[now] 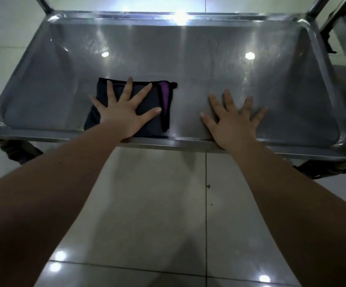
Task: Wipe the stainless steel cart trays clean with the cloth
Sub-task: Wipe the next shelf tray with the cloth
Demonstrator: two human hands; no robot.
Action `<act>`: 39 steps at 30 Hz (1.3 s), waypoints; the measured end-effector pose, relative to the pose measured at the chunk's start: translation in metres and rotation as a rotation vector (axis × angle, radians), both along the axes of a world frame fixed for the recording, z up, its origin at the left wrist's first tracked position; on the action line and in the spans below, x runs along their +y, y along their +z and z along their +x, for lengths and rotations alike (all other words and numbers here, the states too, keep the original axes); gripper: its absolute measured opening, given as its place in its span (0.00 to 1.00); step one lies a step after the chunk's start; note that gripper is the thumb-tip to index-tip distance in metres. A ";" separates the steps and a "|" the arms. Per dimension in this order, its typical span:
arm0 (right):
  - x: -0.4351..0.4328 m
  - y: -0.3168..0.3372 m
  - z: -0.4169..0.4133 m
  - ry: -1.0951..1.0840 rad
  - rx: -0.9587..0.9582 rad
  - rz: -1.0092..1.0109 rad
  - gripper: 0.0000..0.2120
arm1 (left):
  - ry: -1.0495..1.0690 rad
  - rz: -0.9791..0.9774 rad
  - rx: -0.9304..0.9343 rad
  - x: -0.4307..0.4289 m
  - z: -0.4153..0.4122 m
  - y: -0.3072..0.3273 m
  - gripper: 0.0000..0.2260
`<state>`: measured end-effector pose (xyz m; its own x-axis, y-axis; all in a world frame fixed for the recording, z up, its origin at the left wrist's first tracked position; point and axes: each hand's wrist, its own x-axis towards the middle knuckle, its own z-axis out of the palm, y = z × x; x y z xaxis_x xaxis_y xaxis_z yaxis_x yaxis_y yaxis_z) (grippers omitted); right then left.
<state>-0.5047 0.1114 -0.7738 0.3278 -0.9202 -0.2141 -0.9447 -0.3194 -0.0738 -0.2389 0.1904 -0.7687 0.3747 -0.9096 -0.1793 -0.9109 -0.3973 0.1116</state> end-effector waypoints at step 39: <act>0.042 0.010 0.101 0.031 -0.215 0.032 0.26 | -0.104 0.028 0.038 0.029 -0.006 0.002 0.38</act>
